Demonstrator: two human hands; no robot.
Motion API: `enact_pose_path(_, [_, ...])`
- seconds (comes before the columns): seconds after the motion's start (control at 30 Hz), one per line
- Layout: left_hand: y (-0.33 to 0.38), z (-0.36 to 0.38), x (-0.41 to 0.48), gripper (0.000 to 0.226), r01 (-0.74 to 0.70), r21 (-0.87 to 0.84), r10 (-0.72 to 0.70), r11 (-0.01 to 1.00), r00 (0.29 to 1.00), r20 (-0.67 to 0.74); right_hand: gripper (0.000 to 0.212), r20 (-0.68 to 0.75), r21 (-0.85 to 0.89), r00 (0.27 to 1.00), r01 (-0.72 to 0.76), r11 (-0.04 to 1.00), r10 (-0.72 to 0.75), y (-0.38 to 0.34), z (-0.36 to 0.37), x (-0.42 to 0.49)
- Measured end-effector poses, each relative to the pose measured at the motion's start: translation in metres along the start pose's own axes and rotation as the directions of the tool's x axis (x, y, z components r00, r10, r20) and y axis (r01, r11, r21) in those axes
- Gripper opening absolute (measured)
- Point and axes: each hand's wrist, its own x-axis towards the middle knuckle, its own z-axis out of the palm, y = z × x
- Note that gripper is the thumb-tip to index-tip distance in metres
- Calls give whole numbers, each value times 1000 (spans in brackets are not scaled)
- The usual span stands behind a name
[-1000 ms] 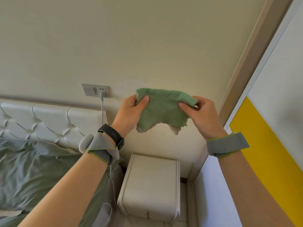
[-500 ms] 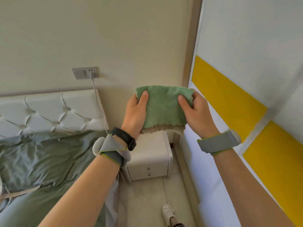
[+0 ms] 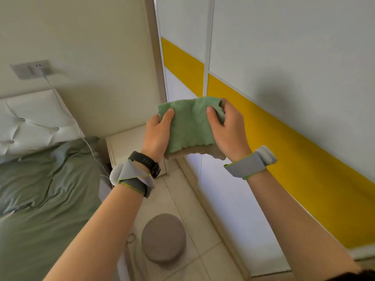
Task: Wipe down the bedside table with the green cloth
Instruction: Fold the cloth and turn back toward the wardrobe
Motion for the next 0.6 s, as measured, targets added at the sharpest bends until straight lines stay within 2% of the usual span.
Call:
enact_pose_path(0.2, [-13,69,-101,21,-20,15,20,1000,999,50,20,-61,-51,998,-17,999,13,-6,-105,-82])
enact_pose_path(0.33, [-23,121,-178,22,-48,19,45,999,991,128,33,-101,-108,995,-38,993,27,-11,-186,-141])
enact_pose_path(0.43, [-38,153,-229,23,-55,50,44,997,978,202,22,-119,-126,992,-54,991,39,-7,-238,-188])
enact_pose_path(0.6, [-75,218,-320,29,-31,84,7,996,962,272,17,-143,-114,987,-91,989,74,5,-341,-264])
